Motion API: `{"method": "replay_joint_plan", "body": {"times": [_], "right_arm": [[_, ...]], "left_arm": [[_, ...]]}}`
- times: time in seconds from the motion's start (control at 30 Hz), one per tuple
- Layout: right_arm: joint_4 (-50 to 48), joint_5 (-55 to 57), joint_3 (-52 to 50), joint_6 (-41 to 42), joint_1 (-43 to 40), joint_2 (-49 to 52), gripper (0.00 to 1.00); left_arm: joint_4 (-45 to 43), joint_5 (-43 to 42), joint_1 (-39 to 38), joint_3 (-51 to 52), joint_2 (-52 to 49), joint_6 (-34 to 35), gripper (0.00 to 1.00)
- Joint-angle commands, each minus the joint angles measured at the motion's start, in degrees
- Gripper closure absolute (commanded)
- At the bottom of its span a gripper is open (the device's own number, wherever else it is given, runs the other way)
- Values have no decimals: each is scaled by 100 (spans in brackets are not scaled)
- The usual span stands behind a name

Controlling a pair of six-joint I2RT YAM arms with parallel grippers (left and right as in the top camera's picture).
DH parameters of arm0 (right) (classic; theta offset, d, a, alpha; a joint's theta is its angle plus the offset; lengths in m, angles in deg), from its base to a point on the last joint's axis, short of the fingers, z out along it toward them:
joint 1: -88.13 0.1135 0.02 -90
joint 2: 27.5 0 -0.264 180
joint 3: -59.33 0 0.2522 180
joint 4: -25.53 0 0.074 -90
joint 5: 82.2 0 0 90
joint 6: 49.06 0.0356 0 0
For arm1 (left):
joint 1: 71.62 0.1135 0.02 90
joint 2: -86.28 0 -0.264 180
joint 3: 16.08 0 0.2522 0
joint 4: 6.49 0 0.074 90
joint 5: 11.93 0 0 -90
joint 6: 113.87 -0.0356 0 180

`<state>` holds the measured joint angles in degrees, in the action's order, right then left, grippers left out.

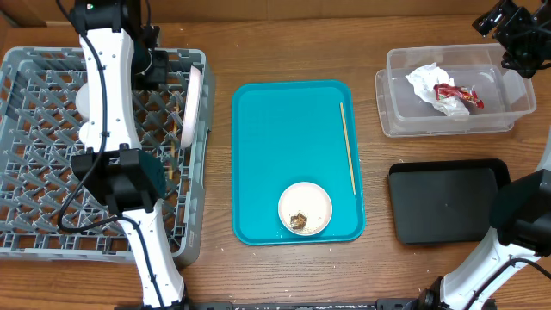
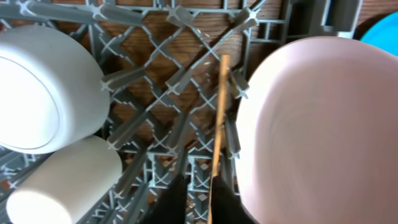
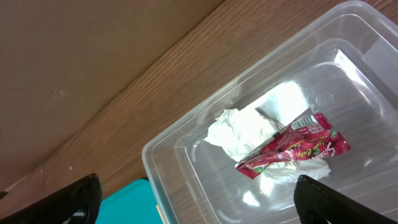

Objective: Sort waste into correct bins and load items into the dishwasher
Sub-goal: 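Insert the chopstick upright into the rack beside the plate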

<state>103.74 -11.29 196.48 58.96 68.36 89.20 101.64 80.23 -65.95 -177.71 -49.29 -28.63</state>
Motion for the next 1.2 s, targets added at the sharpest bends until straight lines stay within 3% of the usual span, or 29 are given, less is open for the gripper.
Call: {"method": "replay_joint_plan", "body": {"times": [0.0, 0.17, 0.37, 0.47, 0.53, 0.57, 0.63, 0.67, 0.77, 0.9, 1.07, 1.17], "right_arm": [[-26, 17, 39, 22, 20, -275, 0], [-26, 17, 39, 22, 20, -275, 0], [-26, 17, 39, 22, 20, -275, 0], [-26, 17, 39, 22, 20, -275, 0], [-26, 17, 39, 22, 20, -275, 0], [-26, 17, 39, 24, 20, -275, 0], [-26, 17, 39, 22, 20, -275, 0], [-26, 17, 39, 22, 20, -275, 0], [-26, 17, 37, 22, 20, -275, 0], [-26, 17, 39, 22, 20, -275, 0], [-26, 17, 39, 22, 20, -275, 0], [-26, 17, 39, 22, 20, -275, 0]], "left_arm": [[9, -474, -7, 20, -17, -39, 93], [151, -1038, -7, -140, 50, -37, 91], [243, -1060, -7, -704, 424, 411, 87], [243, -1071, -7, -955, 767, 706, 79], [238, -1270, -7, -1075, 1025, 909, 64], [238, -1499, -7, -1113, 1143, 1003, 51], [243, -2197, -22, -1137, 1377, 1193, 9], [243, -2601, -22, -1137, 1473, 1292, 0], [243, -4002, -39, -1137, 1685, 1445, 0], [229, -5082, -328, -1134, 1711, 1445, 0], [203, -4791, -1248, -1130, 1550, 1606, 2], [57, -3862, -1928, -1128, 1399, 2347, 9]]}}
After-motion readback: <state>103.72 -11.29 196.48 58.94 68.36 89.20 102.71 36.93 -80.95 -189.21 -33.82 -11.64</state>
